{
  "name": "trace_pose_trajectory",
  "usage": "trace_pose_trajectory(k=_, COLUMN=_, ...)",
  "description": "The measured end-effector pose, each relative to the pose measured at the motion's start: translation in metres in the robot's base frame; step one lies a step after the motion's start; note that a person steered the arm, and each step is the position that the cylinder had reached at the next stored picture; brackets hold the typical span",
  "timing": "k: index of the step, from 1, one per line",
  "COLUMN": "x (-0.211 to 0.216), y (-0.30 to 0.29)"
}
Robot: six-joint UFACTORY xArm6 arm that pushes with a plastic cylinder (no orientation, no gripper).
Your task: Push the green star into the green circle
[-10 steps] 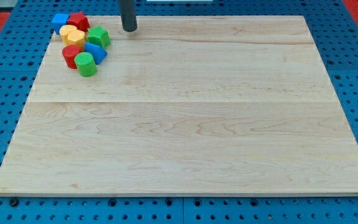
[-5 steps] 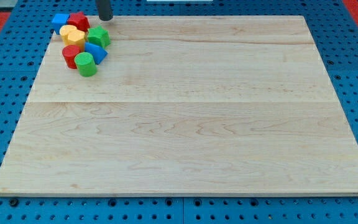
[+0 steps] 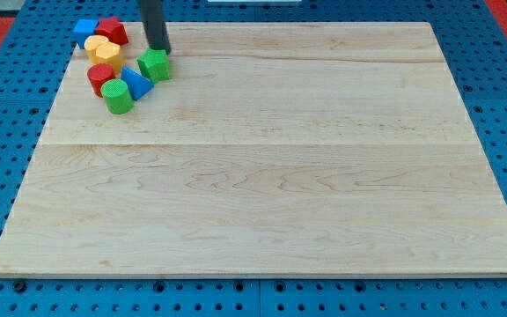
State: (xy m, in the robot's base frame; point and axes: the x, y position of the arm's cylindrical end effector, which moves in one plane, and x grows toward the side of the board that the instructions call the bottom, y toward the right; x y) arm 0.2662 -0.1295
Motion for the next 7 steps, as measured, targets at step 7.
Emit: trace_pose_trajectory(k=7, x=0.053, y=0.007)
